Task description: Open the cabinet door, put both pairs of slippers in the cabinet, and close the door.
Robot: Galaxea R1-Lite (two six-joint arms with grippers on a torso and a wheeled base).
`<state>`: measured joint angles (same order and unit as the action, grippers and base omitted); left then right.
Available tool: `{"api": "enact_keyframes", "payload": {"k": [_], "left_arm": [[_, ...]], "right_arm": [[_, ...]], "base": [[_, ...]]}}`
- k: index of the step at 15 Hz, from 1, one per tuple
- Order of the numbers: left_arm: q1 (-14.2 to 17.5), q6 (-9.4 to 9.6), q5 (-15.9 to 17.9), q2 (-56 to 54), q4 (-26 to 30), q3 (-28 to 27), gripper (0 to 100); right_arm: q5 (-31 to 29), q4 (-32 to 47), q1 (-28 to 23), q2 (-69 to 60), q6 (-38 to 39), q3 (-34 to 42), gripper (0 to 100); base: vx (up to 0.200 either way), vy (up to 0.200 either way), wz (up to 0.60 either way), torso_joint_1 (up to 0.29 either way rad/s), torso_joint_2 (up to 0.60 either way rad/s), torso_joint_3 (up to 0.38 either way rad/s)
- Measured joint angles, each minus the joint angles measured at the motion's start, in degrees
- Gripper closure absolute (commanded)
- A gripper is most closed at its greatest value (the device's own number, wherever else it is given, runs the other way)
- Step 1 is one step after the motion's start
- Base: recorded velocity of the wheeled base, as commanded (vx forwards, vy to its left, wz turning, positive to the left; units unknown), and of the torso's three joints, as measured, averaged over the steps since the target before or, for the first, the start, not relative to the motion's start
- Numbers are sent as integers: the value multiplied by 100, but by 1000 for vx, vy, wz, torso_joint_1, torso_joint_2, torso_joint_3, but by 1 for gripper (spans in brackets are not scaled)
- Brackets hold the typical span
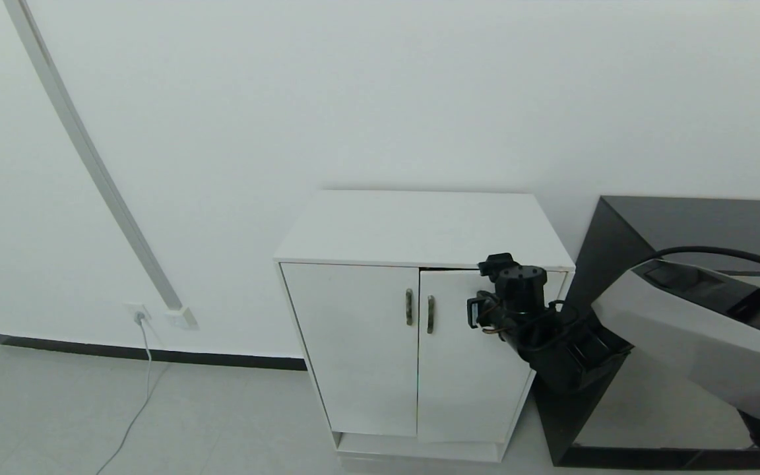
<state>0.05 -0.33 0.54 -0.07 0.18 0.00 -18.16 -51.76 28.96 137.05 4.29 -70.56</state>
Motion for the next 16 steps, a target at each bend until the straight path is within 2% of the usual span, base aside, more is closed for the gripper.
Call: {"api": "enact_keyframes", "payload": {"k": [9, 16], "left_arm": [[5, 1, 0, 0, 0, 0, 100], [2, -10, -2, 0, 0, 0, 100]], "right_arm": [[18, 222, -68, 118, 11, -400, 100], [7, 193, -69, 13, 74, -129, 100]], "base": [[0, 0, 0, 0, 0, 0], [0, 0, 0, 0, 0, 0]]}}
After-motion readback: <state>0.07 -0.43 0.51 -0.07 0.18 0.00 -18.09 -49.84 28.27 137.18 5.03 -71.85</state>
